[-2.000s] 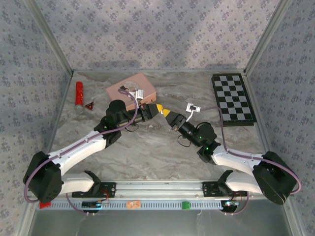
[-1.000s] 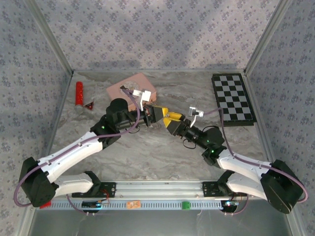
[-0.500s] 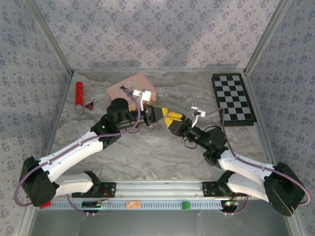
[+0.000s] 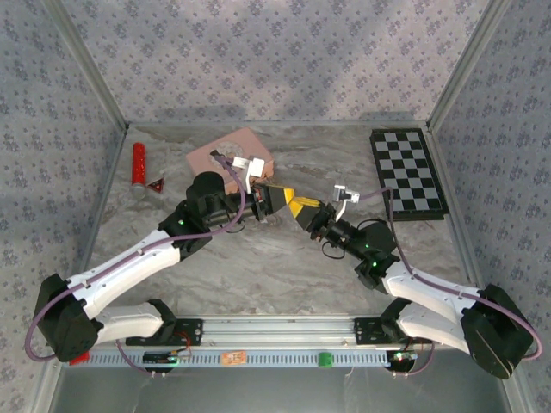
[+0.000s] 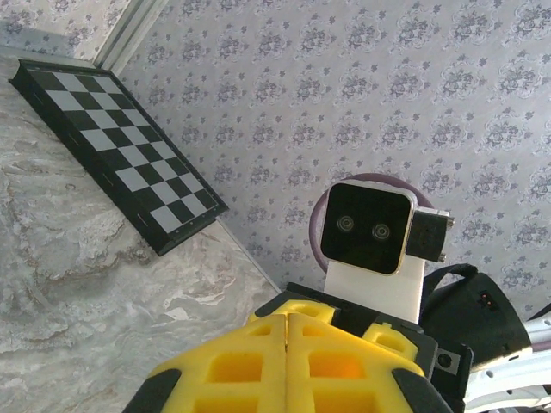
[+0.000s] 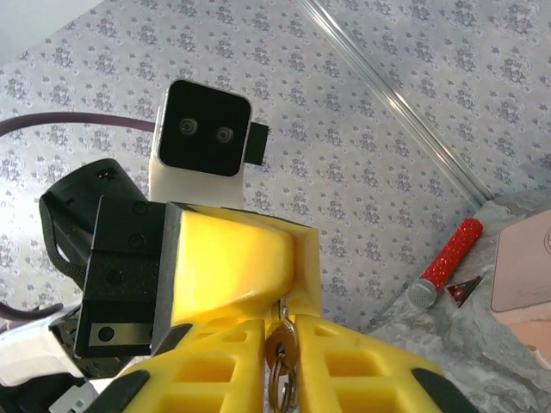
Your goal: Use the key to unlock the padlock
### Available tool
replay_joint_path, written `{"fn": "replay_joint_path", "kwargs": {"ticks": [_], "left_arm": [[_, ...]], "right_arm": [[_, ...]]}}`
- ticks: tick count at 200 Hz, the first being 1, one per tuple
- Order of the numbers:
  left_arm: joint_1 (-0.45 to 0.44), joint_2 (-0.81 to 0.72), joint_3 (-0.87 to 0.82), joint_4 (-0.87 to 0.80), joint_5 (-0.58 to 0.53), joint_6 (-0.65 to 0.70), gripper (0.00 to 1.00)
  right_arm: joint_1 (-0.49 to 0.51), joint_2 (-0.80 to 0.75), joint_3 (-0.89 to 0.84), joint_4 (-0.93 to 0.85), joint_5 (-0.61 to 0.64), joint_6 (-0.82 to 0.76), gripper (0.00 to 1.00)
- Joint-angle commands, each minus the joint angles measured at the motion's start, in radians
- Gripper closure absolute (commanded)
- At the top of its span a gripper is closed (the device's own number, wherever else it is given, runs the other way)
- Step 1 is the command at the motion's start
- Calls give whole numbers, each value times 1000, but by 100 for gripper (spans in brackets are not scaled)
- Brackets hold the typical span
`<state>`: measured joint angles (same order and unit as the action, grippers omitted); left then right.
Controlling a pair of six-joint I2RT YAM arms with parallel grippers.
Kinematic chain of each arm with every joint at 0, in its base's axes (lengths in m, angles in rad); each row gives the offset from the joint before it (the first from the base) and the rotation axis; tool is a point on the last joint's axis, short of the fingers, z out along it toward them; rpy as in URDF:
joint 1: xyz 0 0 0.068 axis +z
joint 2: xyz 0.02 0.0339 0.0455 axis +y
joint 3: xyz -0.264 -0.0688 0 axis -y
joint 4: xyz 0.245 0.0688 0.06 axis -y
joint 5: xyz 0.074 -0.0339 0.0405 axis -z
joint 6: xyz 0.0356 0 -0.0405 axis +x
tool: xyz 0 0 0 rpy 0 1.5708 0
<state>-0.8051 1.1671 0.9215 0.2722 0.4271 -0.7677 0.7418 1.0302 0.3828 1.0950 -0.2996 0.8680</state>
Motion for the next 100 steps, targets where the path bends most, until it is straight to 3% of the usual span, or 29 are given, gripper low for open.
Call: {"fn": "replay_joint_path", "kwargs": {"ticks": [1,27,60,80,100], "left_arm": [[5,-1,-1,31,-5,4,100],[6,-7,-13,36,-15,6,100],[17,-5,-13,20,-33,25,97],[52,-27,-27,-11,-56,37,77],[119,-98,-41,-178,-212,67,54]], "right_arm": [[1,-7,37,17,-6,6,90],[0,-7,40,-2,5,27,100],[-5,-22,52,-75,6,21,100],[-12,-73,89,-266,31,-33,100],[-42,-115,200,-710,102,-163,100]]}}
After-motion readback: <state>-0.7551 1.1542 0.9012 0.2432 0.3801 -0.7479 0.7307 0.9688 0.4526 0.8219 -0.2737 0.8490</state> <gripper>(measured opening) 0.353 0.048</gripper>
